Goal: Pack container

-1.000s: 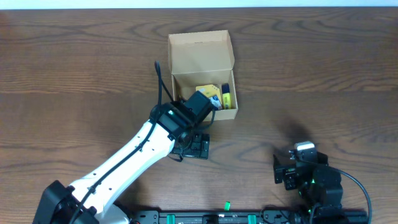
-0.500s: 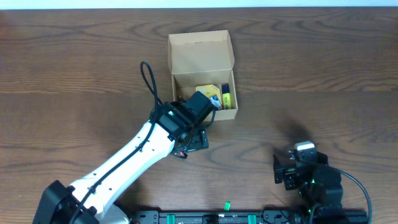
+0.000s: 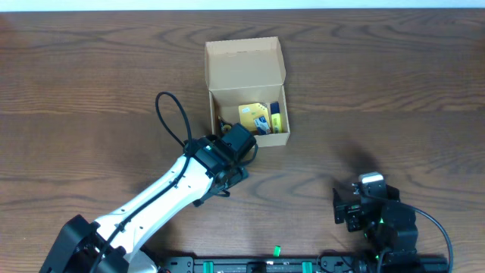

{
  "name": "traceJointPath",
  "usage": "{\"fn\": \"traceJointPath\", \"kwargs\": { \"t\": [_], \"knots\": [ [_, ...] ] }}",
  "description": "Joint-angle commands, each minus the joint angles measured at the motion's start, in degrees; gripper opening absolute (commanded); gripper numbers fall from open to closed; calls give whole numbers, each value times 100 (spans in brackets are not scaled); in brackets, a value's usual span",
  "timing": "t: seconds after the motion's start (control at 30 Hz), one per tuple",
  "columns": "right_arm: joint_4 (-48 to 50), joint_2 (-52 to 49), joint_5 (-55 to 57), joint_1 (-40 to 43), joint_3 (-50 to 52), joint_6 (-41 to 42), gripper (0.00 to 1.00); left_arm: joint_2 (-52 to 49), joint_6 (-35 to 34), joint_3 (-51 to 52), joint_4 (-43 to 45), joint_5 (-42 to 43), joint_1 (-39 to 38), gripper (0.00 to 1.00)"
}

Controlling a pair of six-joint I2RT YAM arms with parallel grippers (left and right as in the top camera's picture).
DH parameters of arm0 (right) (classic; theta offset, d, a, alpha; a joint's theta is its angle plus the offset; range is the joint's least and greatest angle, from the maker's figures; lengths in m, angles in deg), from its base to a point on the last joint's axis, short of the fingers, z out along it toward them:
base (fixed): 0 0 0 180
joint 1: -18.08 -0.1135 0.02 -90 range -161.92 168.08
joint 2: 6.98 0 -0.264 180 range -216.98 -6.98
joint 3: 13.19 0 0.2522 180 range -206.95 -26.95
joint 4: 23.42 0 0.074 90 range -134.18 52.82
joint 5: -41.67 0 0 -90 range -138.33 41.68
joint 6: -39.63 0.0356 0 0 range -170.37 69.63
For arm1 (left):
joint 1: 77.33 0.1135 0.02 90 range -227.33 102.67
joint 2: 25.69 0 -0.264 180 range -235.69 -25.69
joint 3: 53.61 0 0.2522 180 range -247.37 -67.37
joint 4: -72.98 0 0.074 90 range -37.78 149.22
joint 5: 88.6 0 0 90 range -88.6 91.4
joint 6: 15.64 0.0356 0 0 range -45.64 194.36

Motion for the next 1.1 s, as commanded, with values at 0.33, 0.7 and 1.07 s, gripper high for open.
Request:
{"fn": "traceJointPath", "kwargs": {
  "t": [0.33, 0.7, 1.07],
  "knots": [
    [-24, 39, -20, 31, 66, -66, 99, -256, -212, 44, 323, -184, -13, 95],
    [-24, 39, -22, 31, 66, -66, 99, -352, 363, 476, 763, 4, 372, 96],
    [-24, 39, -20, 31, 66, -66, 99, -354, 636, 706, 1405, 177, 444, 95]
  ]
}}
